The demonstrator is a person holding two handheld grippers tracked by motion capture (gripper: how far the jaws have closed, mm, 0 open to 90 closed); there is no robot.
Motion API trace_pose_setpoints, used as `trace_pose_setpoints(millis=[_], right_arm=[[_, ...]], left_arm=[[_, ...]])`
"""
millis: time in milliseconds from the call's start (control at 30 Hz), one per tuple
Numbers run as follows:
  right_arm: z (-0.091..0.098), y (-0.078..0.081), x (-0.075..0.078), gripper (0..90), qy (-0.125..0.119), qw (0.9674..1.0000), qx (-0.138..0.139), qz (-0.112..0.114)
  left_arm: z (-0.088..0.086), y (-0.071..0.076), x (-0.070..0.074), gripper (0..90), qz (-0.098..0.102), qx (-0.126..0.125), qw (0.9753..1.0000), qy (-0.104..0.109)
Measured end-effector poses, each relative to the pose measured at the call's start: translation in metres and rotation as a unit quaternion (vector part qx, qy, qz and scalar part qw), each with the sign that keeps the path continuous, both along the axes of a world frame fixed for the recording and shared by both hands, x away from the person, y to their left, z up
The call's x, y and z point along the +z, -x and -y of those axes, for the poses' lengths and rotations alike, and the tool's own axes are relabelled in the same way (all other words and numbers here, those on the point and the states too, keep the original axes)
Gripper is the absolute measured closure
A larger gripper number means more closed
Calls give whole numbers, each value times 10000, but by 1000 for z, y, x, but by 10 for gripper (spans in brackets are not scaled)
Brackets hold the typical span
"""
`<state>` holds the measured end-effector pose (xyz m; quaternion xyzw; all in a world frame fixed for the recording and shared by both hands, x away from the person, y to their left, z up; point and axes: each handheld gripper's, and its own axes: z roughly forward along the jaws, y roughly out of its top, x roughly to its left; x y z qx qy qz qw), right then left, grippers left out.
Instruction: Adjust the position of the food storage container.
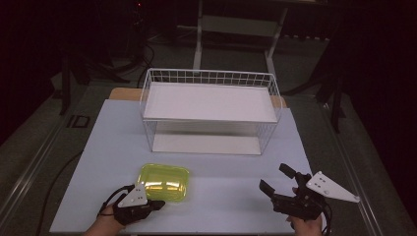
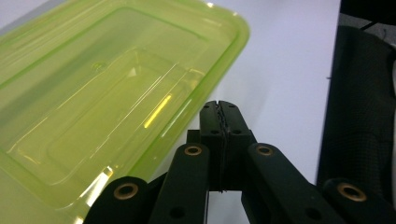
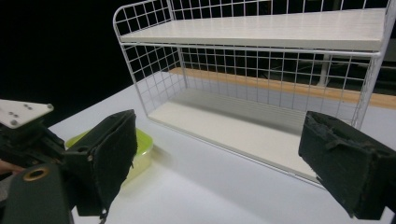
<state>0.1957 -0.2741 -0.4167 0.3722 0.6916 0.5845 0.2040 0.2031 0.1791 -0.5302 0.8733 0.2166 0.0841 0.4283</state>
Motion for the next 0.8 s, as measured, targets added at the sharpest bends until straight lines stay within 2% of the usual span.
trace_pose_setpoints(millis=[100, 133, 233, 333, 433, 533, 600, 667, 733, 767, 800], right_arm=[[0, 0, 0, 116, 4, 10000, 7, 8], [-1, -1, 0, 116, 12, 10000, 7, 4], [-2, -1, 0, 116, 33, 10000, 34, 4], [-4, 0, 0, 116, 66, 10000, 54, 29], [-4, 0, 0, 116, 69, 10000, 58, 36], [-4, 0, 0, 116, 116, 9998, 109, 102], [-5, 0, 0, 116, 103, 9997, 197, 140], [-7, 0, 0, 116, 130, 9996, 233, 137], [-8, 1, 0, 116, 145, 9995, 244, 159], [-8, 1, 0, 116, 145, 9995, 244, 159], [-8, 0, 0, 116, 133, 9995, 249, 147]], left_arm=[[-3, 3, 6, 900, 55, 39, 9999, 100], [-9, 6, 13, 900, 95, 125, 9996, 247], [-21, 6, 23, 900, 252, 316, 9987, 305], [-42, 1, 33, 900, 436, 641, 9963, 360], [-64, -9, 35, 900, 551, 1090, 9921, 276], [-80, -19, 26, 900, 415, 1430, 9886, 215], [-85, -24, 17, 900, 243, 1575, 9870, 187], [-86, -28, 6, 900, 72, 1611, 9869, 31], [-85, -32, 0, 900, -52, 1606, 9870, -31], [-85, -32, 0, 900, -52, 1606, 9870, -31], [-79, -34, -4, 900, -145, 1513, 9884, -73]])
